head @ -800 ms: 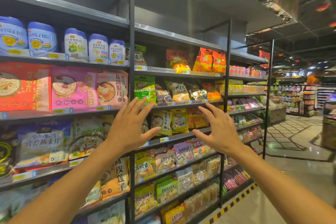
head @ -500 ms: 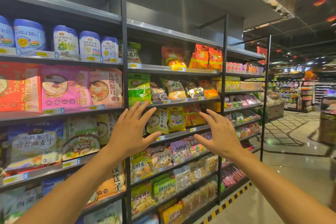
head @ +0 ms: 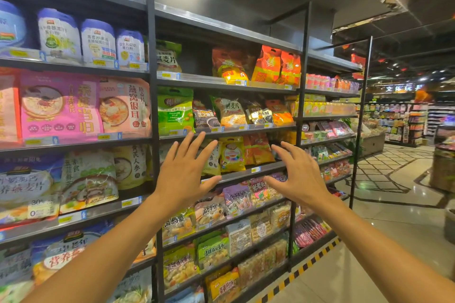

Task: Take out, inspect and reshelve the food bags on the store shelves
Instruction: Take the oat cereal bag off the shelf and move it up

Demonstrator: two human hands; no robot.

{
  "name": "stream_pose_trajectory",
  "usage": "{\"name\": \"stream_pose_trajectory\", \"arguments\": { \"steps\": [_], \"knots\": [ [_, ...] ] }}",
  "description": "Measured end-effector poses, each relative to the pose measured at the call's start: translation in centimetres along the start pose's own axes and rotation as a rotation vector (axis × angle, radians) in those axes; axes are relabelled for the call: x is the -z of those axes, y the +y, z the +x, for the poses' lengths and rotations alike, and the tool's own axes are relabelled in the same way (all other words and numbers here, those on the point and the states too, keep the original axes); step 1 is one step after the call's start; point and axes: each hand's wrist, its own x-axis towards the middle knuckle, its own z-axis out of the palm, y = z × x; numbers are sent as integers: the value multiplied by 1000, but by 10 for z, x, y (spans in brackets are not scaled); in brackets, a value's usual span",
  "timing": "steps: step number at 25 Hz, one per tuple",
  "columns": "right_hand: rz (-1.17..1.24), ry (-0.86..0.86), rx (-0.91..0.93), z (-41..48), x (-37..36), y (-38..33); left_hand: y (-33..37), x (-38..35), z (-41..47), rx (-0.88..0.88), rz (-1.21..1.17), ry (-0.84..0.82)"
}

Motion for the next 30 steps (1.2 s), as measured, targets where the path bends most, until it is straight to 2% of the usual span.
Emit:
{"name": "stream_pose_trajectory", "arguments": {
  "steps": [6, 19, 24, 30],
  "knots": [
    [-21, 8, 4, 66, -53, 40, -1, -82, 68, 19, -13, -10],
    [-30, 53, -15, 271, -196, 144, -42, -264, 259, 9, -83, -9],
    [35, 77, 4, 338, -251, 179, -50, -320, 311, 32, -78, -28],
    [122, 83, 76, 435, -333, 241, -54, -397, 384, 166, -140, -94]
  ]
}}
